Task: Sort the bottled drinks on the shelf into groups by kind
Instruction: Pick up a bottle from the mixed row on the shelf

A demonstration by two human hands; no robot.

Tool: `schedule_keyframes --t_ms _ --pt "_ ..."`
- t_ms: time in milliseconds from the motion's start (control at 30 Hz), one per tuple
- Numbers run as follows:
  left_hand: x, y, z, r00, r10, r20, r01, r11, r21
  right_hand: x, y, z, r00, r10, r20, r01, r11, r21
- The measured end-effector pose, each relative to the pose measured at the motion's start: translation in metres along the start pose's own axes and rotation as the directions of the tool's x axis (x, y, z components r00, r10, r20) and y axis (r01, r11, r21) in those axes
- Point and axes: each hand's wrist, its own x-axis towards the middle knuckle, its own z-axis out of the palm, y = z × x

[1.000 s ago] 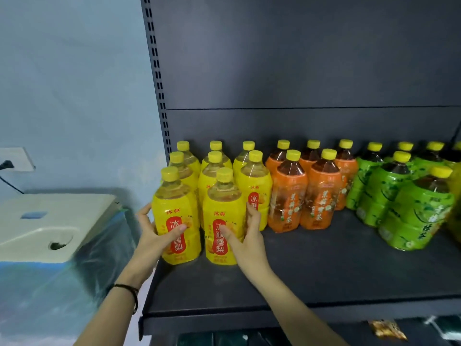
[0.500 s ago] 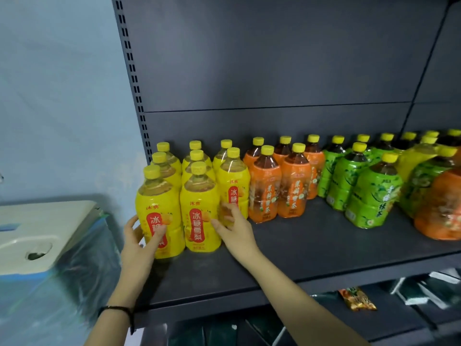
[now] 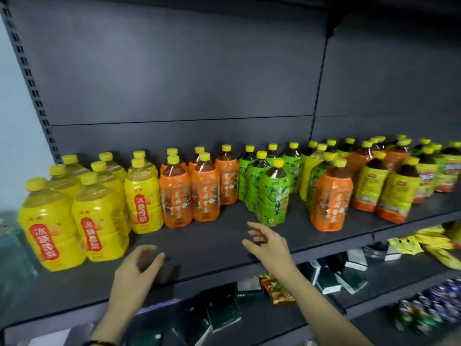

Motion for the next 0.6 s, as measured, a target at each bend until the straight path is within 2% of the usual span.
schedule_keyframes --t_ms 100,167,367,600 --pt "-0.018 0.034 0.059 0.988 0.108 0.113 -0.117 0.99 0.074 -0.014 0.025 -0.062 1.0 -0.005 -0.02 0.005 1.0 -0.031" --pt "-0.032 0.053 0.096 0.974 0.162 0.157 -0.172 0.983 0.057 -0.023 0.042 -0.098 0.999 0.011 -0.036 -0.012 1.0 -0.021" --pt "-0.053 0.104 0.186 0.948 0.202 0.247 -0.204 0.979 -0.018 -0.034 0.08 -0.187 0.994 0.076 -0.084 -0.075 0.997 0.015" --pt "-0.038 0.139 0.268 0.925 0.235 0.298 -0.229 0.972 -0.053 0.0 0.112 -0.25 0.984 0.063 -0.169 -0.062 0.998 0.008"
